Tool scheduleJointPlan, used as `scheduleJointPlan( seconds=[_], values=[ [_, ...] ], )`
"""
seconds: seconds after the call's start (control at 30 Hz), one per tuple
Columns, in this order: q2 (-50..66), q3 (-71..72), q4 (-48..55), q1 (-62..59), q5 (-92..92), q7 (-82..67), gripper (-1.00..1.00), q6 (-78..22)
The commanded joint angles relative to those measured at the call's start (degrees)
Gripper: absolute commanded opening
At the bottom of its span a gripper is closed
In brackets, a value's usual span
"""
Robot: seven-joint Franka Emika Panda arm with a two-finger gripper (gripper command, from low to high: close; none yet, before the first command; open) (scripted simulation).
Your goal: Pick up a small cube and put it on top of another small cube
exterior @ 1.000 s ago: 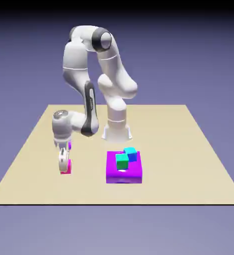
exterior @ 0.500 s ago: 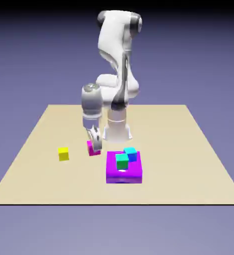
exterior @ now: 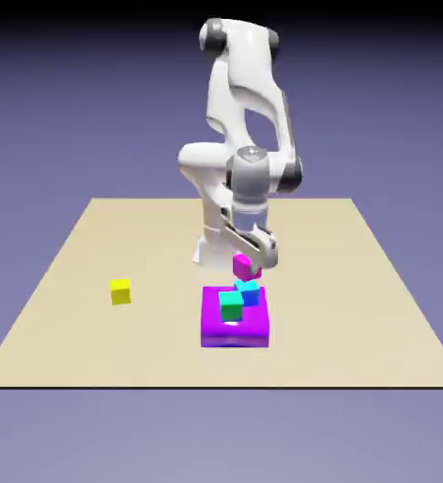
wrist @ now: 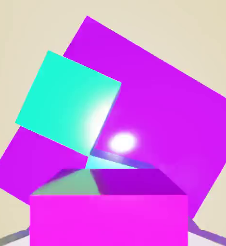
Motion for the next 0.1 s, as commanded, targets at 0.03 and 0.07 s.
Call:
scheduleJointPlan(
  seconds=[0.03, 0.07],
  values=[
    [0.0, 0.0, 0.0, 0.0, 0.0, 0.0, 1.00, 0.0],
    [-2.0, -0.4, 0.5, 0.2, 0.2, -0.2, 1.00, -2.5]
  ],
)
